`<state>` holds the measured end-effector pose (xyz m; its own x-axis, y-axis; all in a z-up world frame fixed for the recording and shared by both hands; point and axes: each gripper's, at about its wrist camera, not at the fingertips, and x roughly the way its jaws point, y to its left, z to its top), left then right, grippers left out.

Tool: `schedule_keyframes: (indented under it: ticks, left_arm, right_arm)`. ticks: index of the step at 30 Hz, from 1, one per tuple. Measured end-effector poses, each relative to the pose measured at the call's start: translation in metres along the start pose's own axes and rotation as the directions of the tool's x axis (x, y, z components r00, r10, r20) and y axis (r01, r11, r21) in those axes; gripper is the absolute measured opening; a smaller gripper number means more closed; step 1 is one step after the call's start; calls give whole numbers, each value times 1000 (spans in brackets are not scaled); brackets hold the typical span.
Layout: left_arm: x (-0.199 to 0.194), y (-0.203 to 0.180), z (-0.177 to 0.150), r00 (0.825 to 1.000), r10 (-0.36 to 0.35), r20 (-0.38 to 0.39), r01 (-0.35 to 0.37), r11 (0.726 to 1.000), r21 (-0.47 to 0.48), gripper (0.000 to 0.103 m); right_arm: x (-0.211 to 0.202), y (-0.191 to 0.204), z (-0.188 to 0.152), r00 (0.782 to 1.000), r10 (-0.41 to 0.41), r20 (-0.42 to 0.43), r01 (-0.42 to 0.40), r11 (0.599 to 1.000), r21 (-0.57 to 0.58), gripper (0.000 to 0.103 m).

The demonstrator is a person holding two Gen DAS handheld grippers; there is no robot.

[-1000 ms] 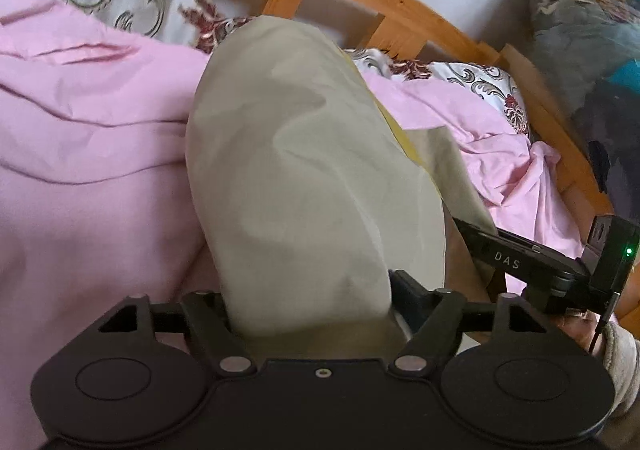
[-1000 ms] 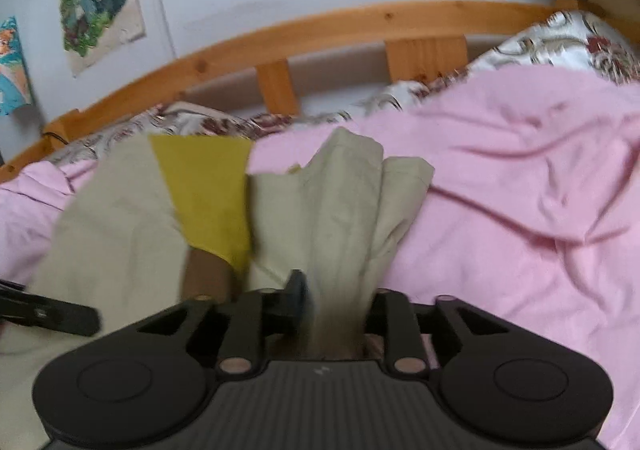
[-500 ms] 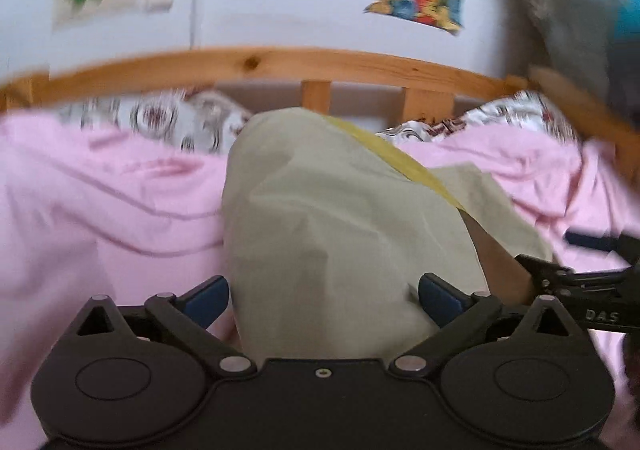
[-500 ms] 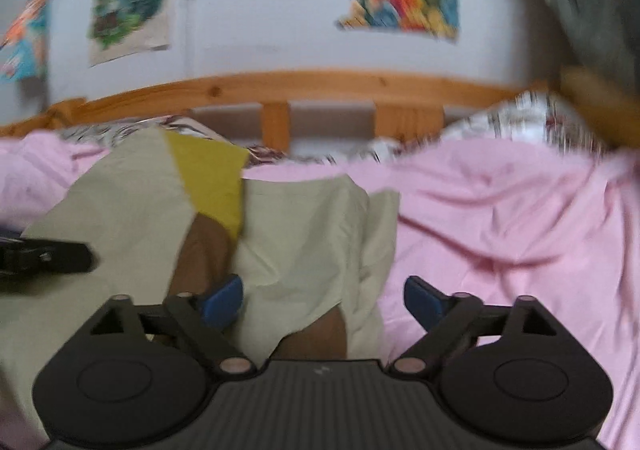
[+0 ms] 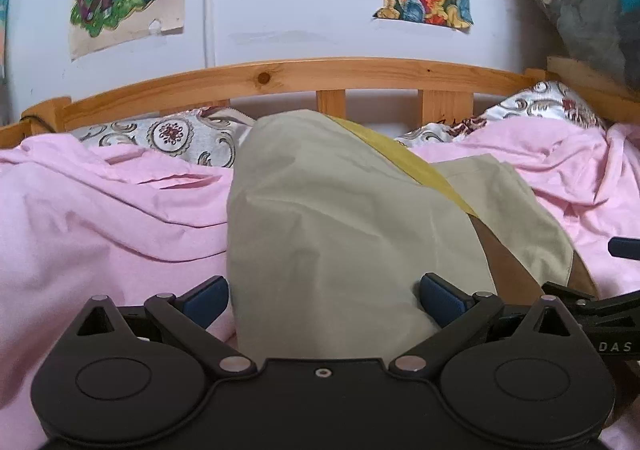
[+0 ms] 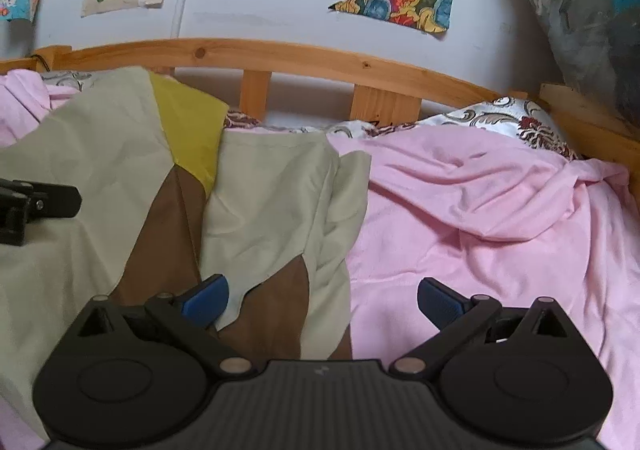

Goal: Fold large clothes

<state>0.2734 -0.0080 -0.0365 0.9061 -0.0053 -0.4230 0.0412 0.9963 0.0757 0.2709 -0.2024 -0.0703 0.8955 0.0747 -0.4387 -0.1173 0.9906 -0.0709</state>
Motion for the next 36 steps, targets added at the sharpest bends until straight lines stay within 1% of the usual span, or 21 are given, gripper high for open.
schedule_keyframes:
  ticks: [5, 9, 15, 19, 23, 26, 28, 32, 36]
  left_arm:
    - [-16, 9, 3, 1000, -6, 3, 6, 999, -34, 102]
    - [-33, 12, 8, 1000, 9, 16, -8, 998, -59, 102]
    - [-70, 12, 21, 999, 1, 39, 3, 992, -124, 102]
    - [-104, 10, 28, 998, 5, 58, 4, 987, -162, 102]
    - [-147, 5, 32, 996, 17, 88, -2, 986, -165, 102]
    - [-181, 1, 28, 995, 34, 98, -19, 988, -154, 102]
    - [-200, -1, 22, 994, 57, 93, -42, 987, -154, 102]
    - [-230, 3, 10, 994, 105, 34, -98, 982, -159, 102]
    - [-256, 12, -4, 993, 120, 6, -118, 977, -178, 102]
  right_arm:
    - [-23, -11, 7, 999, 21, 36, -22, 999, 34, 103]
    - [-40, -17, 13, 997, 47, 59, -51, 997, 53, 103]
    - [-76, -21, 26, 988, 82, 135, -94, 992, 87, 103]
    - [-105, -23, 34, 976, 103, 194, -124, 987, 103, 103]
    - [-141, -27, 41, 961, 113, 250, -143, 984, 102, 103]
    - [-172, -32, 43, 950, 126, 286, -159, 983, 95, 103]
    - [-192, -36, 42, 946, 133, 297, -167, 982, 92, 103]
    - [-230, -39, 36, 939, 124, 320, -164, 982, 99, 103]
    - [-259, -38, 28, 932, 109, 345, -157, 981, 114, 103]
